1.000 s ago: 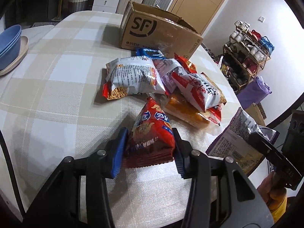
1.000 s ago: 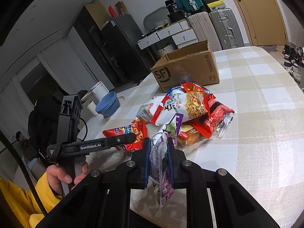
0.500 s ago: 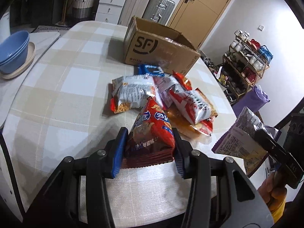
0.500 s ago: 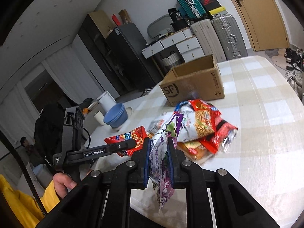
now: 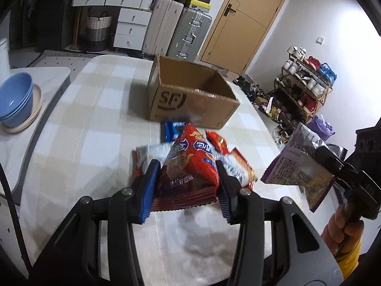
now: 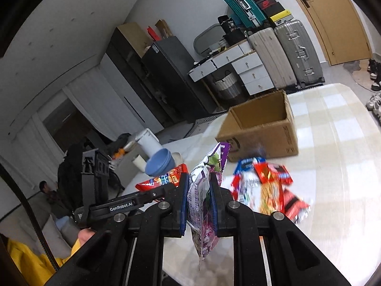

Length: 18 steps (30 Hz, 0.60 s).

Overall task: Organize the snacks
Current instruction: 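Carry both held bags over the cardboard box and lower them inside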

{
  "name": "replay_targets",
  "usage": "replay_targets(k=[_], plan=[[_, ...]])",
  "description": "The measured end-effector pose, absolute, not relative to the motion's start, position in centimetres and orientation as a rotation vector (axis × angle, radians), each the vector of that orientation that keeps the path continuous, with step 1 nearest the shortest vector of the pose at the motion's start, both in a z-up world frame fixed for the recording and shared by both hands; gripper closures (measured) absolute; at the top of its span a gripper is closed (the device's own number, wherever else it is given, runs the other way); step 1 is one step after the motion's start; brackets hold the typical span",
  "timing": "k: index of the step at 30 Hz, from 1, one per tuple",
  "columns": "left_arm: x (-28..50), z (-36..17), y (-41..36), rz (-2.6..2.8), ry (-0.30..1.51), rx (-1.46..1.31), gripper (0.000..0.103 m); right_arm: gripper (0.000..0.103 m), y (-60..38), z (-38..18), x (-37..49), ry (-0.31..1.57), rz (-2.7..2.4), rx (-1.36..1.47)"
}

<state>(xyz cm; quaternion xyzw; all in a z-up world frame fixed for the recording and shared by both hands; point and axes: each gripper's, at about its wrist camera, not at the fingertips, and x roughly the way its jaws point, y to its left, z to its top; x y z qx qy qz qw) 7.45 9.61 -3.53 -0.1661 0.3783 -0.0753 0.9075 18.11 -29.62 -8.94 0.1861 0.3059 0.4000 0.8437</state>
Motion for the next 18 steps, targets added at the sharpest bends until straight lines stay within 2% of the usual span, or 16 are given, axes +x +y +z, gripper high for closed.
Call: replay_targets(k=[13, 18], plan=[[17.9, 2.8, 9.9, -0.159, 0.719, -0.226, 0.061, 0.088, -27.9, -4.3, 30.0, 0.610, 0.869, 0.428], [23.6, 3.2, 9.8, -0.157, 0.747, -0.235, 0.061, 0.088, -26.6, -5.2, 35.1, 0.644, 0.855, 0.440]])
